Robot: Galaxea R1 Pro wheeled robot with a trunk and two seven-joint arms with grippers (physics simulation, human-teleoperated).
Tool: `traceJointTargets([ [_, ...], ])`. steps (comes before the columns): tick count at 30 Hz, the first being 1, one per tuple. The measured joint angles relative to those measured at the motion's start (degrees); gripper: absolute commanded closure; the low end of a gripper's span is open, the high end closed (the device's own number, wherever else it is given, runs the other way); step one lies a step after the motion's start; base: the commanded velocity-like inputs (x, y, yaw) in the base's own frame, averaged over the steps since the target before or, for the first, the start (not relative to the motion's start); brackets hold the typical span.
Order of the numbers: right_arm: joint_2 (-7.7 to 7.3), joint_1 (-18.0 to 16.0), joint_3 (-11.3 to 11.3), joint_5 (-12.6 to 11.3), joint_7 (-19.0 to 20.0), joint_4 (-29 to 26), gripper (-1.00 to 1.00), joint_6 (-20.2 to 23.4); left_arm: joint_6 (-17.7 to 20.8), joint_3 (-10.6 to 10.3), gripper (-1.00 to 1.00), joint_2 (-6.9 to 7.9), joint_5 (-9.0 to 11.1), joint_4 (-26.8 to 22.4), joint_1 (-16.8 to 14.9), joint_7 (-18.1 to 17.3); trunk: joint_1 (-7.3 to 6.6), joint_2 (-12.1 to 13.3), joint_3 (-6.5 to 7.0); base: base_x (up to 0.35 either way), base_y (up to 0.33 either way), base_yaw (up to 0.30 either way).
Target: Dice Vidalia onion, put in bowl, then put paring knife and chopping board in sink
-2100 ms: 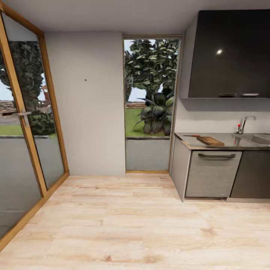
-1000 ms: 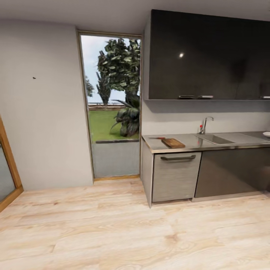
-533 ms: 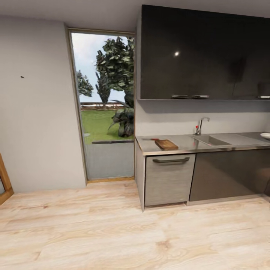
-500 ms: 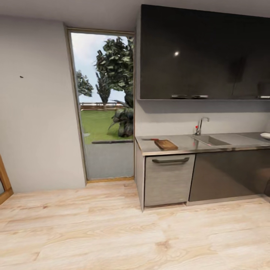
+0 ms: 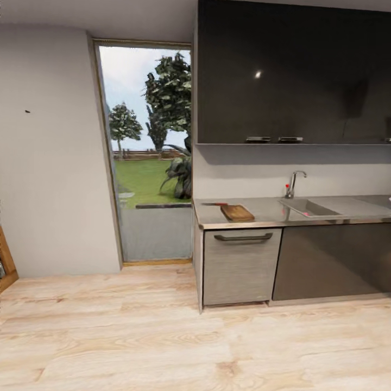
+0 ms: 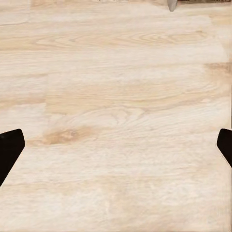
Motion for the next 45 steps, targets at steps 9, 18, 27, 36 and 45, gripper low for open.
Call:
traceJointTargets([
  [9, 0.0, 0.0, 0.03, 0.0, 0.0, 0.02, -1.0, 0.0, 0.02, 0.0, -1.0, 0.0, 0.0, 0.0, 0.0, 0.0, 0.0, 0.0, 0.0, 0.153, -0.305, 0.17],
  [18, 0.0, 0.0, 0.0, 0.0, 0.0, 0.02, -1.0, 0.0, 0.01, 0.0, -1.0, 0.0, 0.0, 0.0, 0.0, 0.0, 0.0, 0.0, 0.0, 0.142, -0.305, 0.173],
  [27, -0.05, 0.0, -0.03, 0.0, 0.0, 0.02, -1.0, 0.0, 0.01, 0.0, -1.0, 0.0, 0.0, 0.0, 0.0, 0.0, 0.0, 0.0, 0.0, 0.128, -0.305, 0.163],
  [36, -0.09, 0.0, -0.01, 0.0, 0.0, 0.02, -1.0, 0.0, 0.0, 0.0, -1.0, 0.0, 0.0, 0.0, 0.0, 0.0, 0.0, 0.0, 0.0, 0.125, -0.305, 0.031],
  [45, -0.09, 0.0, -0.03, -0.02, 0.0, 0.22, -1.0, 0.08, 0.03, 0.0, -1.0, 0.0, 0.0, -0.01, 0.0, 0.0, 0.01, 0.0, 0.0, 0.113, -0.261, 0.001],
])
